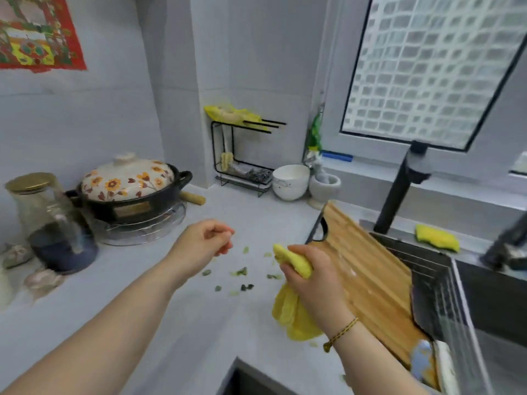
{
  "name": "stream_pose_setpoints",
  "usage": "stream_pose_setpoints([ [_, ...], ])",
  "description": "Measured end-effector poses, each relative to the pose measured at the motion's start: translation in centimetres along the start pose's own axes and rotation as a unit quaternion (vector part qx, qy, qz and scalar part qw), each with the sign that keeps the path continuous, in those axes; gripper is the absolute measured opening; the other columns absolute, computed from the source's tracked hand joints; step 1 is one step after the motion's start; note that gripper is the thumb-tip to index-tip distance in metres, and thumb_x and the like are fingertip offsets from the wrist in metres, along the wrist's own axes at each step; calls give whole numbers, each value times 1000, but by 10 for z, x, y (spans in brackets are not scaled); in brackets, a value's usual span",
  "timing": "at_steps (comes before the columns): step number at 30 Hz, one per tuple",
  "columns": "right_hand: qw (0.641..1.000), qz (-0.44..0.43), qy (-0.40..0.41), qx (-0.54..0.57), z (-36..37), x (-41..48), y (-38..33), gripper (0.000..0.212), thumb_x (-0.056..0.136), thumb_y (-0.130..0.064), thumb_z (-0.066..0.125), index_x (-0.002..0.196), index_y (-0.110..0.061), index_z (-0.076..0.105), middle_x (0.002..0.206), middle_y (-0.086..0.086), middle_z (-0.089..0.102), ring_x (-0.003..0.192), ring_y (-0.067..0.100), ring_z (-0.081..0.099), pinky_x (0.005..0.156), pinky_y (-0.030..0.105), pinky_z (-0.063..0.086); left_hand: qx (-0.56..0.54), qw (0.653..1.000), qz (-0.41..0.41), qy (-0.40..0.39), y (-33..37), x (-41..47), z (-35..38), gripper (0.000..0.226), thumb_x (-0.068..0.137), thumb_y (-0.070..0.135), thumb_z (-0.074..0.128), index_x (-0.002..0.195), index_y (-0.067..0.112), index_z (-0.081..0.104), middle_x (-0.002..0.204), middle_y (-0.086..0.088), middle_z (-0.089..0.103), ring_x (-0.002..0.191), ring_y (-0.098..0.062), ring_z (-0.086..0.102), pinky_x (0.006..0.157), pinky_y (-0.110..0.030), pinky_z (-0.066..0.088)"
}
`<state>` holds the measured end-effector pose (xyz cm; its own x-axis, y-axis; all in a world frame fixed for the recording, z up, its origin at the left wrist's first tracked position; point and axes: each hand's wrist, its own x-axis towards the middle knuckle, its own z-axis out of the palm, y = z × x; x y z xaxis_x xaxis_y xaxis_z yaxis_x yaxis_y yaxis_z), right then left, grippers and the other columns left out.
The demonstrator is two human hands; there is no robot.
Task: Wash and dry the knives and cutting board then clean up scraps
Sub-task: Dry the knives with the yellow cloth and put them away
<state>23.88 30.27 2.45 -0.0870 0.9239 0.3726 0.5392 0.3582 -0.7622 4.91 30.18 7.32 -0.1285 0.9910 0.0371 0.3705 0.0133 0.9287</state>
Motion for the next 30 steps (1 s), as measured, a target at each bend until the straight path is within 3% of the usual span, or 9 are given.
stream_pose_setpoints([
  [3, 999, 22, 29, -22, -66, -16, 44, 24, 79, -18, 69, 103, -18, 63, 86, -24, 48, 94, 6, 46, 73, 6, 33, 8, 998, 0, -64, 15, 1, 75, 24, 92, 2, 48, 76, 17, 57, 68, -2, 59, 62, -12, 53, 55, -10, 44],
  [6, 995, 63, 61, -51, -138, -35, 90, 21, 82, -19, 66, 103, -21, 62, 86, -24, 48, 95, 7, 46, 78, 14, 33, 24, 990, -11, -141, 31, -1, 156, 21, 91, 5, 51, 75, 17, 57, 68, -2, 59, 61, -13, 53, 64, -21, 45],
  [11, 985, 126, 106, -55, -222, -65, 153, 16, 83, -20, 64, 98, -24, 59, 85, -21, 50, 91, 8, 47, 70, 15, 36, 107, 962, -25, -250, 48, -6, 270, 14, 93, 16, 52, 80, 22, 54, 79, 3, 59, 69, -8, 53, 61, -19, 44],
  [14, 979, 153, 120, -59, -249, -77, 181, 16, 83, -20, 65, 98, -17, 63, 89, -9, 56, 93, 15, 52, 76, 23, 39, 179, 938, -26, -295, 44, -15, 315, 5, 91, 21, 54, 87, 21, 56, 86, 7, 55, 82, -10, 52, 76, -25, 44],
  [16, 978, 164, 116, -53, -259, -84, 194, 12, 83, -19, 65, 95, -20, 61, 89, -9, 55, 94, 16, 53, 76, 24, 39, 216, 926, -22, -310, 40, -18, 334, 14, 91, 24, 54, 101, 16, 60, 94, 6, 54, 91, -10, 50, 85, -27, 43],
  [21, 974, 185, 126, -37, -270, -90, 215, 12, 84, -19, 64, 90, -26, 56, 90, -7, 57, 96, 18, 54, 79, 26, 41, 289, 898, -13, -332, 36, -20, 373, 24, 91, 24, 54, 110, 10, 61, 106, -4, 62, 87, -13, 53, 77, -24, 44],
  [25, 967, 204, 146, -44, -273, -93, 225, 12, 83, -19, 64, 95, -17, 63, 91, -5, 59, 94, 19, 55, 76, 23, 39, 410, 828, 35, -382, 27, -21, 412, 17, 91, 29, 52, 95, 15, 61, 90, -2, 58, 79, -16, 53, 65, -25, 43],
  [27, 964, 212, 154, -42, -274, -95, 227, 10, 83, -18, 65, 93, -19, 62, 89, -6, 58, 95, 19, 55, 78, 24, 39, 511, 762, 86, -389, 26, -23, 428, 22, 89, 38, 52, 90, 16, 56, 80, -1, 53, 80, -20, 51, 67, -27, 38],
  [30, 962, 216, 157, -51, -277, -98, 232, 11, 83, -18, 64, 90, -25, 58, 86, -12, 55, 96, 19, 54, 82, 27, 41, 634, 644, 167, -394, 24, -26, 448, 46, 80, 62, 53, 93, 18, 55, 88, 0, 54, 98, -22, 51, 78, -30, 27],
])
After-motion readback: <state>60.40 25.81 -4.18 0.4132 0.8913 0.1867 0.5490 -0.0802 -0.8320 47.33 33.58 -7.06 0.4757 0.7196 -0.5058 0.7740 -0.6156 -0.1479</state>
